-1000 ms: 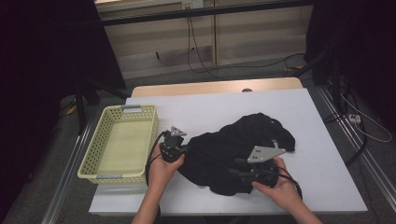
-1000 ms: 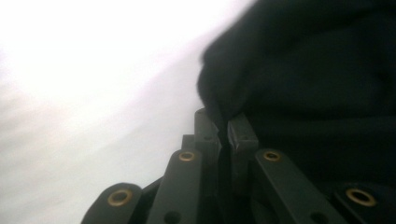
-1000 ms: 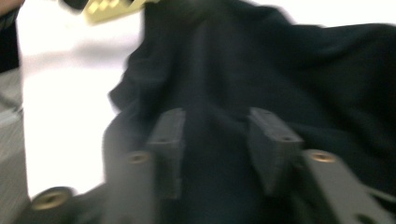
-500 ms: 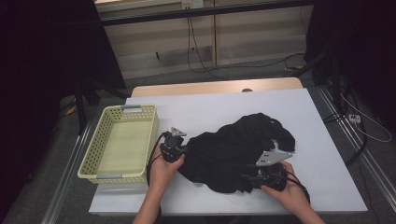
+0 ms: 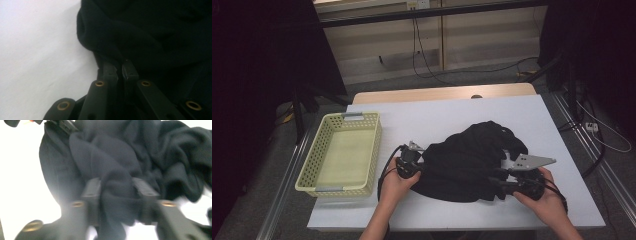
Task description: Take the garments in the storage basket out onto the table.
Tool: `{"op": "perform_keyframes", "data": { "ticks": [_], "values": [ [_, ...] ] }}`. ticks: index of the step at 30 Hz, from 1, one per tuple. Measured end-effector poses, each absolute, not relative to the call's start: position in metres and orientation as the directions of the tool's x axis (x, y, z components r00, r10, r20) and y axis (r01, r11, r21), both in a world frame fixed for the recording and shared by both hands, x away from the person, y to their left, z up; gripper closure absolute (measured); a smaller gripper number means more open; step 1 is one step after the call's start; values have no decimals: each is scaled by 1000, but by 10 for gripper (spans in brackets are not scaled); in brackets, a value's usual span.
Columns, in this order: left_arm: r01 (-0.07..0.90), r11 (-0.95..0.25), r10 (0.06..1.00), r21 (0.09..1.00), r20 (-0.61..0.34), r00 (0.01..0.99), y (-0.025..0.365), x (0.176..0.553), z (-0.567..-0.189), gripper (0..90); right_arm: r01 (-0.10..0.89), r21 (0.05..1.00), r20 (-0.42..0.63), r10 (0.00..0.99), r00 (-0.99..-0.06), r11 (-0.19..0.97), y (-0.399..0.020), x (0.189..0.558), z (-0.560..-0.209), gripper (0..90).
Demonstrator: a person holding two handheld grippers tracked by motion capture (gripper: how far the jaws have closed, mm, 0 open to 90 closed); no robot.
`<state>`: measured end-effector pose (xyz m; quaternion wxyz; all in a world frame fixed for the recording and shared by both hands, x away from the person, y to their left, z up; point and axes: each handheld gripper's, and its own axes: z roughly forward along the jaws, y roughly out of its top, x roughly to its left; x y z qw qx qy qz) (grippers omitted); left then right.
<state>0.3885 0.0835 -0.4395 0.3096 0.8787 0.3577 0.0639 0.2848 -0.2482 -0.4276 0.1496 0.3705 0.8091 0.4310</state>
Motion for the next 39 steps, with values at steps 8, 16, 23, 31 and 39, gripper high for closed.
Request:
{"op": "perform_keyframes", "data": {
  "ticks": [8, 16, 23, 31, 39],
  "values": [
    [601, -536, 671, 593, -132, 729, 87, 390, -440, 844, 361, 826, -3, 643, -765, 433, -184, 301, -424, 396],
    [594, -509, 717, 623, -75, 693, 100, 392, -432, 839, 431, 735, 41, 600, -799, 523, -155, 315, -459, 386],
    [604, -493, 696, 626, -133, 706, 100, 391, -431, 810, 444, 757, 74, 611, -788, 480, -165, 318, -461, 680],
    [608, -470, 673, 640, -186, 716, 102, 390, -427, 714, 442, 734, 155, 506, -849, 515, -163, 309, -457, 825],
    [563, -468, 667, 681, -145, 731, 98, 388, -418, 491, 425, 772, 190, 465, -864, 473, -162, 291, -441, 541]
  ]
}}
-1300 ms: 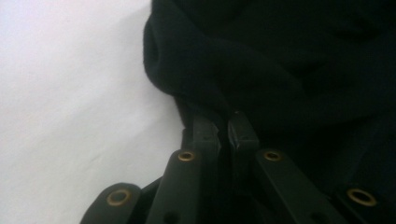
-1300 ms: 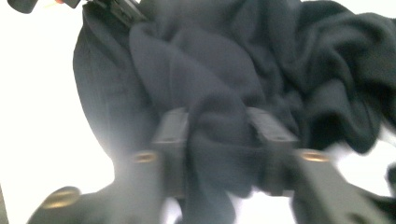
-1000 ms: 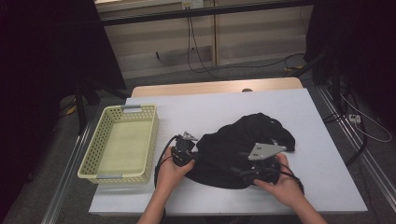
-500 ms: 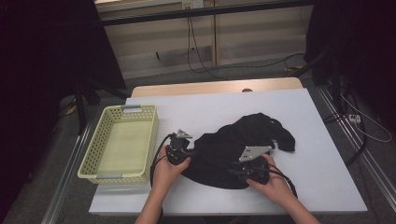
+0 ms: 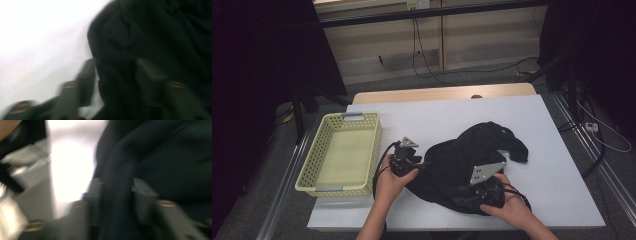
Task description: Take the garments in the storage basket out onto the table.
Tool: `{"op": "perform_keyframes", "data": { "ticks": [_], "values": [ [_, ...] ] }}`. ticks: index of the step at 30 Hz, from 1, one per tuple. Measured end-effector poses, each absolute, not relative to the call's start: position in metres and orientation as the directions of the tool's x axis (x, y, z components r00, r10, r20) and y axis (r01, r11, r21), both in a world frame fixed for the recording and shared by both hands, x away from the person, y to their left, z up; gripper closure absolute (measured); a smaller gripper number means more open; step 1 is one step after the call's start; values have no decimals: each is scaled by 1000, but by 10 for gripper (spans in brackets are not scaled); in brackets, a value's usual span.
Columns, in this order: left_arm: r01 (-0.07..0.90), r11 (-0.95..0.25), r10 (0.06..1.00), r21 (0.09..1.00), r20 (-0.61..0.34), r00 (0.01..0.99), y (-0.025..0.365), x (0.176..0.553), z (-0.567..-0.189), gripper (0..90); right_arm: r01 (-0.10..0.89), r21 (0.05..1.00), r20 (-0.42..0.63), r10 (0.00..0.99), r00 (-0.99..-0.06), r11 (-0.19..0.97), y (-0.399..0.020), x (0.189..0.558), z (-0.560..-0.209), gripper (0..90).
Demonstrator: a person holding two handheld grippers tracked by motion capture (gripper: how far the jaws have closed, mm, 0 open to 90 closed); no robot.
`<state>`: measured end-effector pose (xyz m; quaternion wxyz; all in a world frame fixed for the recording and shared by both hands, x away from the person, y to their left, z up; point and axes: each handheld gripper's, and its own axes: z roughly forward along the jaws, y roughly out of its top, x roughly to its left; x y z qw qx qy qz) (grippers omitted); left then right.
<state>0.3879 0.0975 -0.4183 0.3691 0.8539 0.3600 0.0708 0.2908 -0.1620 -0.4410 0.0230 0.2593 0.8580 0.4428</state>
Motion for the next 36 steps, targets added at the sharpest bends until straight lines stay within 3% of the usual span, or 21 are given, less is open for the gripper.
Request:
{"op": "perform_keyframes", "data": {
  "ticks": [2, 8, 11, 14, 15, 19, 24, 26, 28, 31, 36],
  "values": [
    [564, -460, 670, 685, -149, 727, 98, 389, -416, 368, 409, 804, 123, 551, -826, 433, -160, 297, -438, 410],
    [558, -445, 674, 701, -148, 724, 98, 392, -416, 216, 448, 745, 93, 588, -803, 494, -145, 308, -456, 384],
    [560, -439, 674, 703, -155, 722, 98, 393, -416, 208, 429, 752, 96, 560, -823, 500, -141, 306, -460, 526],
    [556, -439, 673, 706, -152, 724, 97, 393, -416, 206, 436, 755, 148, 520, -841, 490, -143, 306, -460, 764],
    [556, -438, 672, 706, -153, 724, 98, 393, -416, 206, 442, 754, 169, 507, -845, 485, -144, 306, -461, 797],
    [545, -424, 687, 724, -136, 714, 99, 397, -417, 206, 451, 746, 203, 478, -854, 489, -145, 303, -460, 835],
    [559, -408, 686, 722, -161, 709, 94, 407, -422, 205, 434, 722, 272, 355, -894, 540, -146, 286, -457, 834],
    [556, -422, 676, 715, -161, 719, 86, 412, -427, 217, 426, 725, 278, 336, -900, 541, -147, 282, -455, 801],
    [560, -424, 664, 711, -176, 727, 75, 415, -432, 248, 419, 749, 263, 350, -899, 514, -148, 281, -452, 673],
    [542, -471, 669, 696, -119, 734, 63, 421, -441, 361, 404, 789, 209, 417, -884, 463, -152, 285, -442, 493],
    [525, -503, 661, 687, -84, 745, 58, 422, -452, 616, 385, 815, 89, 564, -821, 432, -161, 296, -439, 438]
  ]
}}
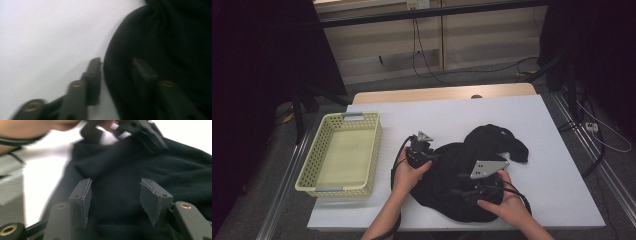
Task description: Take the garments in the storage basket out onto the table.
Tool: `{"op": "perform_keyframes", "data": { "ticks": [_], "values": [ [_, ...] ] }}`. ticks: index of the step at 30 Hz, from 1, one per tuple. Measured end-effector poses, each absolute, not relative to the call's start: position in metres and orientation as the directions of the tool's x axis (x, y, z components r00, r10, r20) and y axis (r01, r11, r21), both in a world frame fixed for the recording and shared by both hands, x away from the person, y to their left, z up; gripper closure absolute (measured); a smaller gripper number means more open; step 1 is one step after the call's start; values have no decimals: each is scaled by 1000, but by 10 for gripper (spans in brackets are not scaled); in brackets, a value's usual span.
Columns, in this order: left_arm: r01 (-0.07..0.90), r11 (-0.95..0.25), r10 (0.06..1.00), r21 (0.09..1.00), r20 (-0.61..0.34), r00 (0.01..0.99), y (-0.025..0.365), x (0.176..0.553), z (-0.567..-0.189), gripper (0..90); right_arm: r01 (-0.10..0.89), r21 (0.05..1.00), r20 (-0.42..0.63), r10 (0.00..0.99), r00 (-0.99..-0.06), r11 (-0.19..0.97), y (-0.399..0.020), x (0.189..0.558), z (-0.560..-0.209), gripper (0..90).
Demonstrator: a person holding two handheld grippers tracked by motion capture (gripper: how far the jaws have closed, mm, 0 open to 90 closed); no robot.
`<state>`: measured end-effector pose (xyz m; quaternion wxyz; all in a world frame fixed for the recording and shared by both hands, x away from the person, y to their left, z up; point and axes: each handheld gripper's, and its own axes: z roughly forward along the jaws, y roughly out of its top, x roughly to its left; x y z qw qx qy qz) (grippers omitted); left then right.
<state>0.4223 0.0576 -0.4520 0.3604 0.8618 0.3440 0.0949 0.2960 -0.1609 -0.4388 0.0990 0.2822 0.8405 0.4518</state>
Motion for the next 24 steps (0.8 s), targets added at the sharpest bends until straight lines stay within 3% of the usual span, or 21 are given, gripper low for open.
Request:
{"op": "perform_keyframes", "data": {
  "ticks": [3, 5, 12, 14, 19, 22, 24],
  "values": [
    [560, -505, 648, 657, -140, 748, 61, 421, -449, 790, 420, 788, 81, 600, -796, 451, -162, 303, -447, 440],
    [567, -499, 653, 655, -146, 743, 63, 418, -447, 851, 442, 781, 95, 616, -782, 441, -164, 308, -451, 439],
    [556, -393, 708, 732, -145, 691, 100, 411, -407, 869, 452, 761, 65, 639, -766, 465, -160, 311, -460, 444],
    [556, -364, 717, 748, -156, 679, 109, 407, -399, 869, 439, 762, 42, 640, -767, 476, -159, 312, -460, 497],
    [577, -387, 688, 719, -192, 700, 101, 403, -408, 865, 416, 762, 14, 629, -777, 497, -160, 312, -460, 734],
    [588, -385, 692, 712, -199, 694, 99, 406, -417, 857, 417, 763, 36, 611, -790, 494, -162, 312, -460, 836],
    [595, -384, 692, 706, -206, 691, 101, 408, -419, 852, 425, 765, 59, 605, -794, 484, -163, 312, -460, 857]
  ]
}}
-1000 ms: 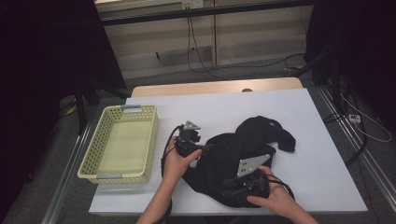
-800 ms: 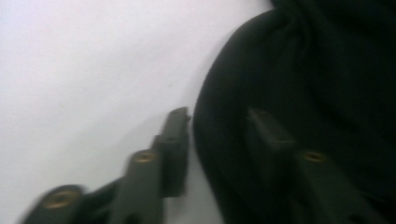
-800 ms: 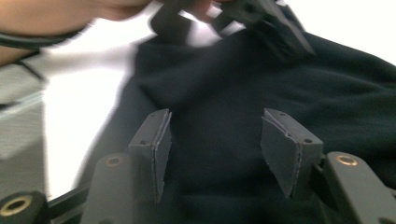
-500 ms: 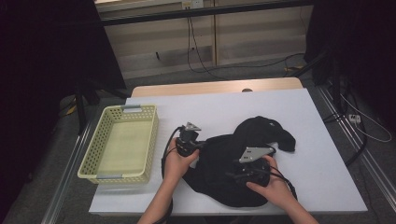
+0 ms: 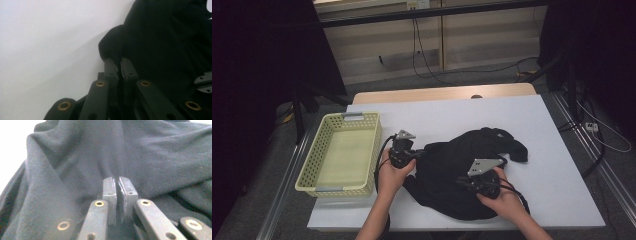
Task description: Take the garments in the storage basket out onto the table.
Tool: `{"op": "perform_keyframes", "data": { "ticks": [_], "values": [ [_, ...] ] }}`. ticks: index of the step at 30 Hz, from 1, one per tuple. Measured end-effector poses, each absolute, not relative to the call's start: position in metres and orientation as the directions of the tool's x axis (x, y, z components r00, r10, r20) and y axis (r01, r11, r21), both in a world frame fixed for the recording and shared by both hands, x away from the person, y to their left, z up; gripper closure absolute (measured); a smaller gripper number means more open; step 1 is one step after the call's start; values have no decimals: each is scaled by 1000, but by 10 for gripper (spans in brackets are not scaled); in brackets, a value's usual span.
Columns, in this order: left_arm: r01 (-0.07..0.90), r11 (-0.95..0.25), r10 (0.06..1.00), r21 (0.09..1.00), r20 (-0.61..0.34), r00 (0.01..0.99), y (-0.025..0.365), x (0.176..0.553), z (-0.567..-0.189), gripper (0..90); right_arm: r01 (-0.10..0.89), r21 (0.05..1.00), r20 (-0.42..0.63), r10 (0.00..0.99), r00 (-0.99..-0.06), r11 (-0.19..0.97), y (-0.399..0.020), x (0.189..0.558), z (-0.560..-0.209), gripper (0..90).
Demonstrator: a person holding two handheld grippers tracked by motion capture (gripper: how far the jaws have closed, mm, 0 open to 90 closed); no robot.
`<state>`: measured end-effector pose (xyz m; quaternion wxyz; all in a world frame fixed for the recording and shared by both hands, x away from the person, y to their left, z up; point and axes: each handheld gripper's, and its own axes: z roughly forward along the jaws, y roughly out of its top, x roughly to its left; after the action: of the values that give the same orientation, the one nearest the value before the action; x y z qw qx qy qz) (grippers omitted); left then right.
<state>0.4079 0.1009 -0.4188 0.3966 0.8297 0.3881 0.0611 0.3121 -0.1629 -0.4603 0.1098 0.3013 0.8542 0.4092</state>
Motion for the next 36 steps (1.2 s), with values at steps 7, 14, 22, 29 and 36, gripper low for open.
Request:
{"op": "perform_keyframes", "data": {
  "ticks": [7, 14, 22, 29, 36],
  "values": [
    [596, -403, 657, 695, -233, 716, 97, 404, -419, 806, 408, 735, 164, 443, -882, 542, -160, 296, -455, 868],
    [593, -396, 649, 701, -244, 721, 93, 401, -416, 634, 412, 804, 124, 557, -821, 429, -167, 303, -445, 551],
    [588, -394, 676, 707, -211, 706, 92, 406, -416, 249, 421, 760, 26, 625, -780, 495, -153, 313, -460, 590],
    [568, -381, 678, 730, -198, 708, 91, 407, -413, 183, 425, 766, 77, 587, -806, 483, -157, 311, -459, 854],
    [558, -407, 655, 723, -194, 730, 84, 414, -415, 179, 398, 734, 160, 429, -889, 551, -151, 290, -454, 872]
  ]
}}
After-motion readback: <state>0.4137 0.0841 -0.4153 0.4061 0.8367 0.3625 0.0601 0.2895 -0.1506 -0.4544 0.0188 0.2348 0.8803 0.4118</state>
